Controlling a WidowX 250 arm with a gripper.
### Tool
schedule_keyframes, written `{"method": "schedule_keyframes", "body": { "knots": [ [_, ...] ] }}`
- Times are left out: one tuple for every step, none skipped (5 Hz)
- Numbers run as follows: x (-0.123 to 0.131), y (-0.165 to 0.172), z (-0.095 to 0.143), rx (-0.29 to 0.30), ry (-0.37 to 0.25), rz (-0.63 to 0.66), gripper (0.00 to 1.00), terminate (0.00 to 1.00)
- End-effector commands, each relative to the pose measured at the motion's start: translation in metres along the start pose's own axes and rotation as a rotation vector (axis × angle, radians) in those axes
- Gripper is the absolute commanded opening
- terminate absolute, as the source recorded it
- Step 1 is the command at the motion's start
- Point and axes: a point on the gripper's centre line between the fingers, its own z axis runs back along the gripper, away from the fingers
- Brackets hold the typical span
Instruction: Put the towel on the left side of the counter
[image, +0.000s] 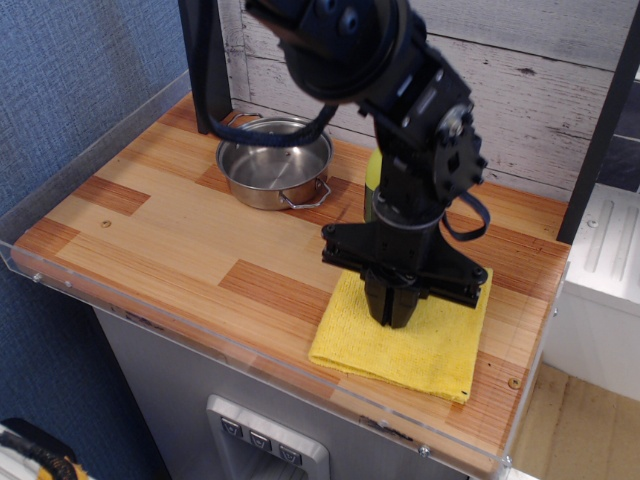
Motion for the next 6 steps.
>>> {"method": "schedule_keyframes", "body": {
  "knots": [
    [-0.007, -0.001, -0.003, -0.022, -0.021, -0.016, 0.00, 0.00],
    [-0.011, 0.024, -0.010, -0.021, 0.003, 0.032, 0.00, 0.00],
    [-0.013, 0.045, -0.014, -0.002, 0.016, 0.061, 0.00, 0.00],
    [-0.015, 0.067, -0.014, 0.032, 0.028, 0.042, 0.00, 0.00],
    [-0.018, 0.097, -0.015, 0.075, 0.074, 0.037, 0.00, 0.00],
    [-0.022, 0.126, -0.016, 0.125, 0.136, 0.040, 0.00, 0.00]
  ]
}}
